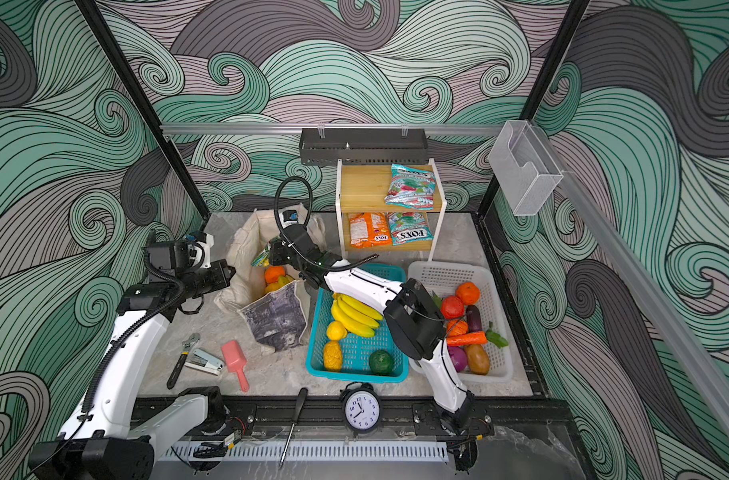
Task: Place the food into the grocery bag and tie it
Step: 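Lower the chip bag into the tote and open the right gripper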
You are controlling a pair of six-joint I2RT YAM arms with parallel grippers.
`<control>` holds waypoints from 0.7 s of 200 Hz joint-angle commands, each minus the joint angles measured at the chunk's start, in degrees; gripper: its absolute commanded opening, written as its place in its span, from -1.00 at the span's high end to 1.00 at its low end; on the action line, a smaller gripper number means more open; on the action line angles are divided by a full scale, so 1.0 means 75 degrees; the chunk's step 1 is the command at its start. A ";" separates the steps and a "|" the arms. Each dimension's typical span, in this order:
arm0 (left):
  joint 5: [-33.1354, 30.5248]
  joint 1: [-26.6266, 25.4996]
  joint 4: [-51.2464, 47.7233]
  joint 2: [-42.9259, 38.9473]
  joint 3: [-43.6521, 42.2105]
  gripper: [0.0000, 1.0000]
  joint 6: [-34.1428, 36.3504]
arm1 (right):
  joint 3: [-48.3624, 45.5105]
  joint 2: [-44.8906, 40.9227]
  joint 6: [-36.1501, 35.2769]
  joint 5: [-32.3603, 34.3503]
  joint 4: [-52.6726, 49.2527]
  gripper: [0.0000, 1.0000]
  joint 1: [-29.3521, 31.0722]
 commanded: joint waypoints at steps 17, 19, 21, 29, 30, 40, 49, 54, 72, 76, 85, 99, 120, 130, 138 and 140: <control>0.0133 0.0003 0.0041 -0.0125 0.0029 1.00 0.0031 | -0.0523 -0.0101 0.0029 0.0394 -0.0064 1.00 -0.0022; 0.0125 0.0004 0.0043 -0.0133 0.0029 1.00 0.0031 | -0.0582 -0.0127 0.0029 0.0409 -0.0062 1.00 -0.0021; 0.0120 0.0004 0.0035 -0.0128 0.0029 1.00 0.0027 | -0.0626 -0.0146 0.0023 0.0420 -0.0054 1.00 -0.0021; 0.0119 0.0004 0.0043 -0.0122 0.0029 1.00 0.0030 | -0.0706 -0.0195 0.0034 0.0380 -0.0095 1.00 -0.0009; 0.0119 0.0004 0.0038 -0.0124 0.0029 1.00 0.0028 | -0.0704 -0.0199 0.0033 0.0359 -0.0114 1.00 -0.0009; 0.0124 0.0004 0.0020 -0.0116 0.0029 1.00 0.0027 | -0.0672 -0.0220 -0.0063 0.0193 -0.0344 0.89 -0.0009; 0.0119 0.0004 0.0028 -0.0115 0.0031 1.00 0.0027 | -0.0633 -0.0246 -0.0191 0.0046 -0.0582 0.62 -0.0008; 0.0119 0.0004 0.0024 -0.0115 0.0029 1.00 0.0026 | -0.0638 -0.0289 -0.0265 -0.0018 -0.0691 0.44 0.0002; 0.0096 0.0004 0.0020 -0.0115 0.0029 1.00 0.0028 | -0.0691 -0.0480 -0.0309 -0.0042 -0.1083 -0.08 0.0002; 0.0105 0.0004 0.0023 -0.0114 0.0029 1.00 0.0027 | -0.0708 -0.0547 -0.0308 -0.0021 -0.1182 -0.12 0.0003; 0.0107 0.0003 0.0032 -0.0104 0.0029 1.00 0.0026 | -0.0749 -0.0743 -0.0311 0.0009 -0.1301 -0.18 0.0002; 0.0119 0.0004 0.0033 -0.0096 0.0029 1.00 0.0021 | -0.0677 -0.1046 -0.0328 -0.0039 -0.1549 -0.29 0.0014; 0.0130 0.0004 0.0051 -0.0098 0.0018 1.00 0.0008 | -0.0302 -0.1490 -0.0503 -0.0219 -0.2362 -0.42 0.0014; 0.0129 0.0003 0.0061 -0.0114 0.0018 1.00 0.0009 | -0.0256 -0.1766 -0.0538 -0.0312 -0.2670 -0.47 0.0014; 0.0124 0.0004 0.0060 -0.0115 0.0018 1.00 0.0013 | -0.0342 -0.2018 -0.0527 -0.0356 -0.2786 -0.51 0.0014; 0.0120 0.0004 0.0057 -0.0124 0.0018 1.00 0.0005 | -0.0387 -0.2089 -0.0520 -0.0363 -0.2804 -0.52 0.0014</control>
